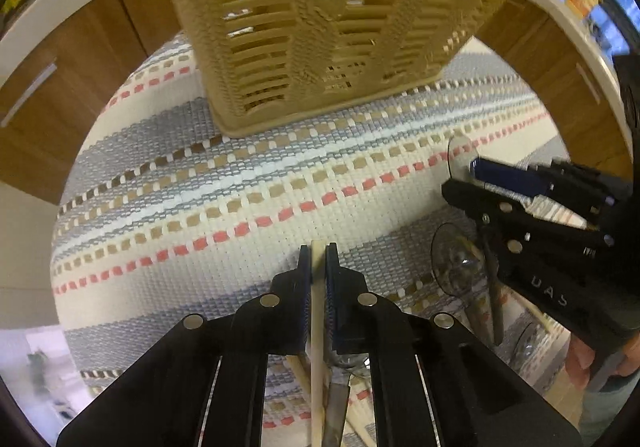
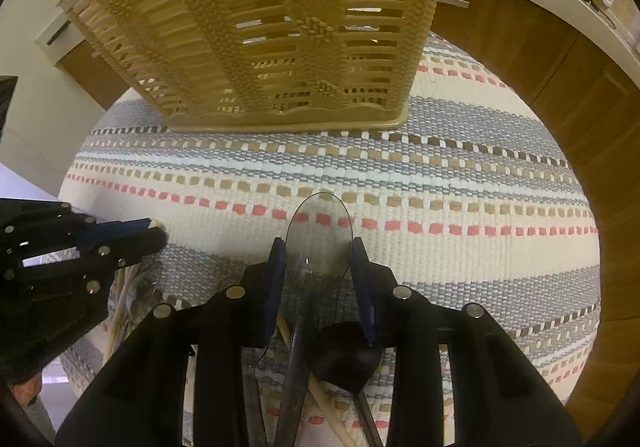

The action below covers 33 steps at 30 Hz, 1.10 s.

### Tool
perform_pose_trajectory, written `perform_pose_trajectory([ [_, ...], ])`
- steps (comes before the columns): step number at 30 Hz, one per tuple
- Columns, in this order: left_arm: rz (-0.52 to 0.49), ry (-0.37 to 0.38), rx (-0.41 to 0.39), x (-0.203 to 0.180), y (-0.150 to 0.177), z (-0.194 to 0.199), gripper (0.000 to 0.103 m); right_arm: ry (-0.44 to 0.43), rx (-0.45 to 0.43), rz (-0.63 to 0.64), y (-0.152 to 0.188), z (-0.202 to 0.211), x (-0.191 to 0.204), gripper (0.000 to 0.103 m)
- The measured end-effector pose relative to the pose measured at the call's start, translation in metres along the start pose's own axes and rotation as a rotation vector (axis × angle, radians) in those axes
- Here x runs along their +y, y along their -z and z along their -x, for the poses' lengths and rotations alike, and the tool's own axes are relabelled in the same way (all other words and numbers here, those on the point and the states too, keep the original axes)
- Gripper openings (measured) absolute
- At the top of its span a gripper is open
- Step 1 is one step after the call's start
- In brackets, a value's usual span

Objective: Organize utensils
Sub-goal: 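Lift the chopstick with the left tool into the caddy and open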

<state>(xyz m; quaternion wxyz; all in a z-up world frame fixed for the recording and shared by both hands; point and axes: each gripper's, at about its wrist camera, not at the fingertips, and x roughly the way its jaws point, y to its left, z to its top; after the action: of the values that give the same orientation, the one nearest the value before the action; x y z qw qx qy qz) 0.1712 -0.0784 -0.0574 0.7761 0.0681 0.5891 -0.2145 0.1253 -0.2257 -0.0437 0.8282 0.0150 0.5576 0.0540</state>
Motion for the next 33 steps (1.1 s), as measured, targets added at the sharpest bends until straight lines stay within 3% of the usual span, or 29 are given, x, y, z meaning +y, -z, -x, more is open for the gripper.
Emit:
perform_pose_trajectory([
  [3, 0.019, 0.028, -0.097, 0.002, 0.003, 0.02, 0.005, -0.03, -0.043, 0.002, 0.011, 0.02, -0.002, 0.029],
  [7, 0.025, 0.055, -0.293, 0.006, 0.018, 0.077, 0.005, -0.066, -0.147, 0.024, 0.022, 0.06, -0.004, 0.029],
  [14, 0.036, 0.068, -0.659, -0.013, 0.046, 0.171, 0.005, -0.113, -0.42, 0.048, 0.041, 0.144, -0.005, 0.03],
  [19, 0.061, 0.039, -0.919, -0.009, 0.043, 0.227, 0.005, -0.096, -0.651, 0.075, 0.028, 0.198, 0.015, 0.029],
  [29, 0.097, 0.025, -1.213, -0.02, 0.002, 0.251, 0.005, 0.06, -0.997, 0.054, -0.033, 0.226, 0.014, 0.03],
  [33, 0.064, -0.008, -1.3, -0.027, -0.017, 0.252, 0.005, 0.135, -1.075, 0.048, -0.059, 0.22, 0.013, 0.03],
])
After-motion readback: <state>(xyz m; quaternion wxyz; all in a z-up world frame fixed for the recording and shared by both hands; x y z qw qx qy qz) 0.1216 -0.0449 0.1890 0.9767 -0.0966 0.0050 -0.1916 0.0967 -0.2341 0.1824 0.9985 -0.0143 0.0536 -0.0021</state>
